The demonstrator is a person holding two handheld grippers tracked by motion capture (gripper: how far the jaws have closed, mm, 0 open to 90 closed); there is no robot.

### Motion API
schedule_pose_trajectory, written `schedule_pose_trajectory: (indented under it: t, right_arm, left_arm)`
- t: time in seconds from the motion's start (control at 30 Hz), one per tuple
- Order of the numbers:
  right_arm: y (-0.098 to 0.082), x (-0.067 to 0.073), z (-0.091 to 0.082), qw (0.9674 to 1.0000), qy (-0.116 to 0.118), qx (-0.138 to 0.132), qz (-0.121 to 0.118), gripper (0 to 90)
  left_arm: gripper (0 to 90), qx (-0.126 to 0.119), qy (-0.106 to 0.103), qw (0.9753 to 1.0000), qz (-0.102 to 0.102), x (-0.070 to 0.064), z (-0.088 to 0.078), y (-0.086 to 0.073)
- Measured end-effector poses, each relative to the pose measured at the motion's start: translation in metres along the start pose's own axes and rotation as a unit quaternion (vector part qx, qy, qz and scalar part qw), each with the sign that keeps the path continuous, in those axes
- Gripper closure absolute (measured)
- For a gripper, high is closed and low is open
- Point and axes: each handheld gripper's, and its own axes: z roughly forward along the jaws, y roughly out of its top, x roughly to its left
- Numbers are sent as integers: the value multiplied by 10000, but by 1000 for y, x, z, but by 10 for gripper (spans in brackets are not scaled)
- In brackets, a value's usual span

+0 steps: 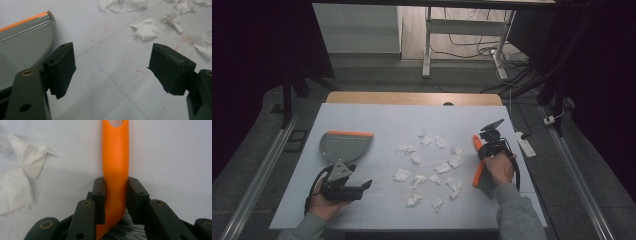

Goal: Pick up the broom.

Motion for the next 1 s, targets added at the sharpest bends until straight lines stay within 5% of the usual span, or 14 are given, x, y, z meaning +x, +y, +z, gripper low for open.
schedule_pose_trajectory:
  t: [0.4, 0.63, 0.67, 0.8, 0.87, 0.9, 0.93, 0.97, 1.0]
  right_arm:
    - [-14, -12, -18, 9963, 306, -633, -490, 708]
    - [-29, -27, -45, 9868, 727, -1330, -567, 710]
    - [-34, -31, -53, 9814, 855, -1612, -604, 710]
    - [-40, -35, -64, 9729, 1132, -1946, -533, 709]
    - [-44, -40, -74, 9615, 1350, -2328, -557, 710]
    - [-44, -40, -74, 9615, 1350, -2328, -557, 710]
    - [-47, -43, -80, 9516, 1590, -2589, -472, 710]
    - [-47, -43, -80, 9516, 1590, -2589, -472, 710]
    - [-48, -45, -82, 9469, 1693, -2692, -469, 710]
  left_arm:
    - [221, -23, 23, 10000, -38, 2, 1, 0]
    - [221, -25, 43, 10000, -26, 1, 1, 0]
    - [221, -23, 45, 10000, -29, 2, 2, 0]
    - [220, -8, 57, 10000, -37, 2, 4, 0]
    - [221, 5, 67, 10000, -26, 1, 5, 1]
    - [221, 5, 78, 10000, -15, 1, 6, 1]
    - [221, 5, 95, 10000, -14, 1, 6, 1]
    - [221, 6, 103, 9999, -12, 0, 7, 1]
    - [221, 4, 110, 9999, -14, 0, 7, 2]
